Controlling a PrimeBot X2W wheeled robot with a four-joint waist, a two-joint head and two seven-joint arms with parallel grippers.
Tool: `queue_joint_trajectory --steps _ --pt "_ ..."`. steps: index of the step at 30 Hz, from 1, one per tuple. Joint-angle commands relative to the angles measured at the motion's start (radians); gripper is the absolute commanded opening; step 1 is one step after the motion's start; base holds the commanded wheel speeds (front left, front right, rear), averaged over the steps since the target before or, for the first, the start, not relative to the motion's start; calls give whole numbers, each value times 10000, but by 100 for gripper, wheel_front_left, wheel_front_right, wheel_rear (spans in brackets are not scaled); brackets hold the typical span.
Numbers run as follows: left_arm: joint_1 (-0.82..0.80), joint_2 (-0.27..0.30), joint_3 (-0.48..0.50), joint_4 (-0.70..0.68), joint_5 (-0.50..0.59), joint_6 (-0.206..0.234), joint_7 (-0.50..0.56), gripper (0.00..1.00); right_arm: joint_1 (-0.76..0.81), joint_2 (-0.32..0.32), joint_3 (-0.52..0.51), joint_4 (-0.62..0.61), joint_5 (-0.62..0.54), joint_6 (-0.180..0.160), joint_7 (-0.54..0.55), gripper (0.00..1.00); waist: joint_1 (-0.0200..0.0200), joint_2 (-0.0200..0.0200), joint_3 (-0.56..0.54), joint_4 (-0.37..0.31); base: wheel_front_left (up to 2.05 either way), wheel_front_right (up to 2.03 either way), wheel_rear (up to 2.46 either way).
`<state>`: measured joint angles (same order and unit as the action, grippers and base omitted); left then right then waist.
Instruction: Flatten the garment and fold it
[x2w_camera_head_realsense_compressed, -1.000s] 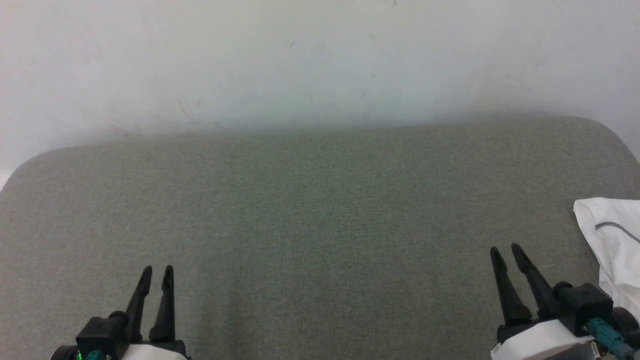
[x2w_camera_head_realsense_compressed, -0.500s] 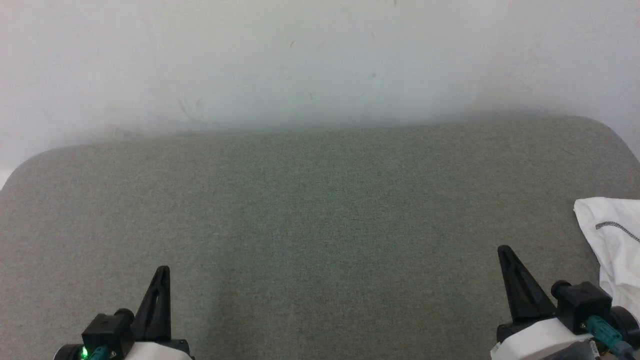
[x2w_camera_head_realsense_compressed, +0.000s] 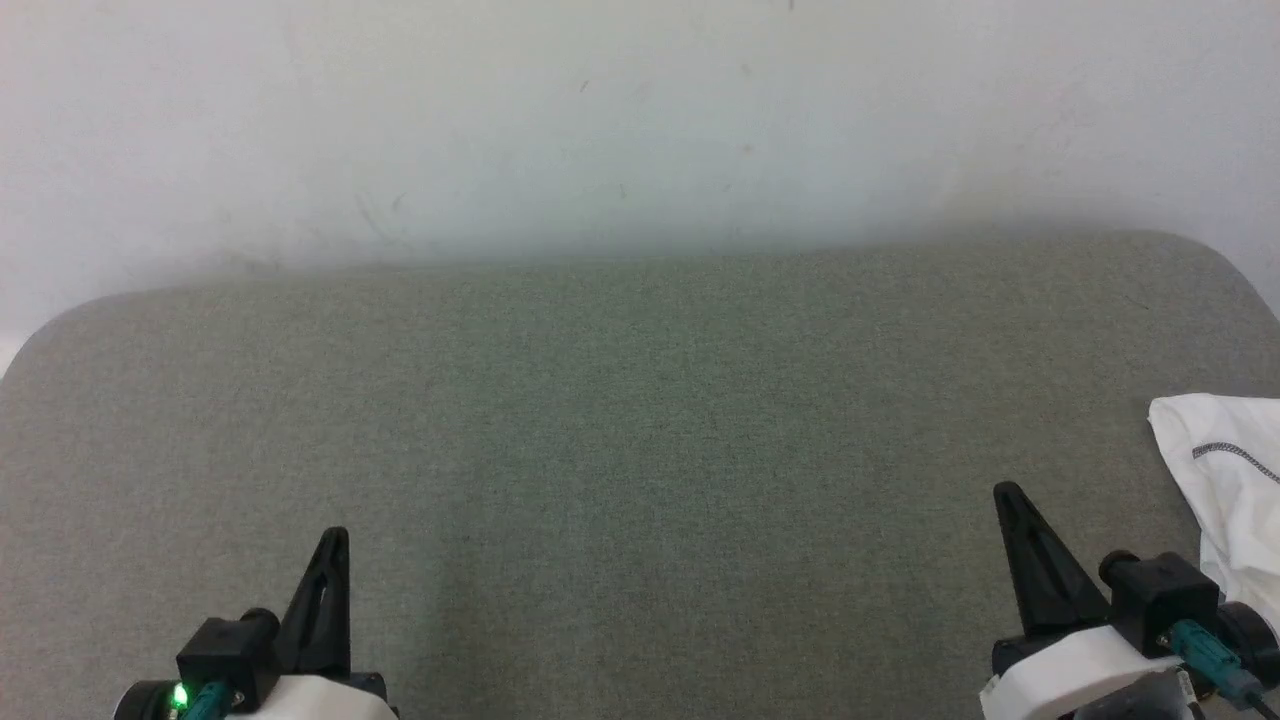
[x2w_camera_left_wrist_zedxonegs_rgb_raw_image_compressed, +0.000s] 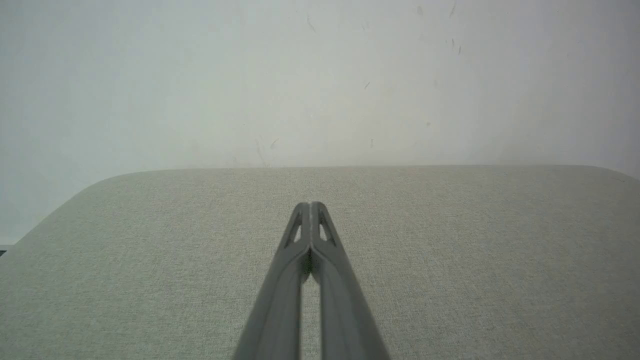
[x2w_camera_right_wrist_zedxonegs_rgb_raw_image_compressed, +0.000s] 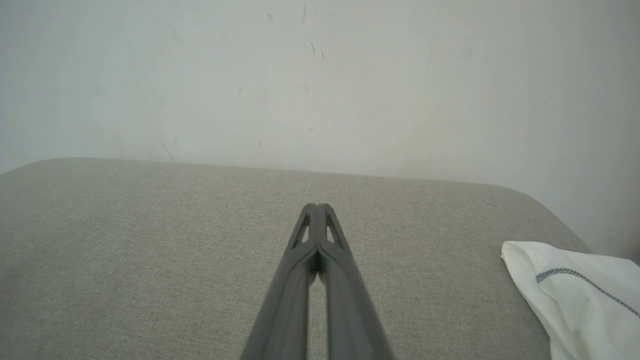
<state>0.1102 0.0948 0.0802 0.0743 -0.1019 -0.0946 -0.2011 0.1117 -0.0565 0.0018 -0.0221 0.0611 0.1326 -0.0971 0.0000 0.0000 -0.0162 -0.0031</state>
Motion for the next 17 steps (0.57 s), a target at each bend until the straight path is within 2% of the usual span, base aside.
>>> queue_joint_trajectory --steps 1,17 --pt "-215 -43 -37 -69 106 85 68 0 -130 16 -3 24 -72 -5 35 0 0 0 2 1 0 0 0" --pt "-364 -111 -166 -183 260 229 394 0 -296 24 -5 57 -163 -7 193 0 0 0 28 6 0 0 0"
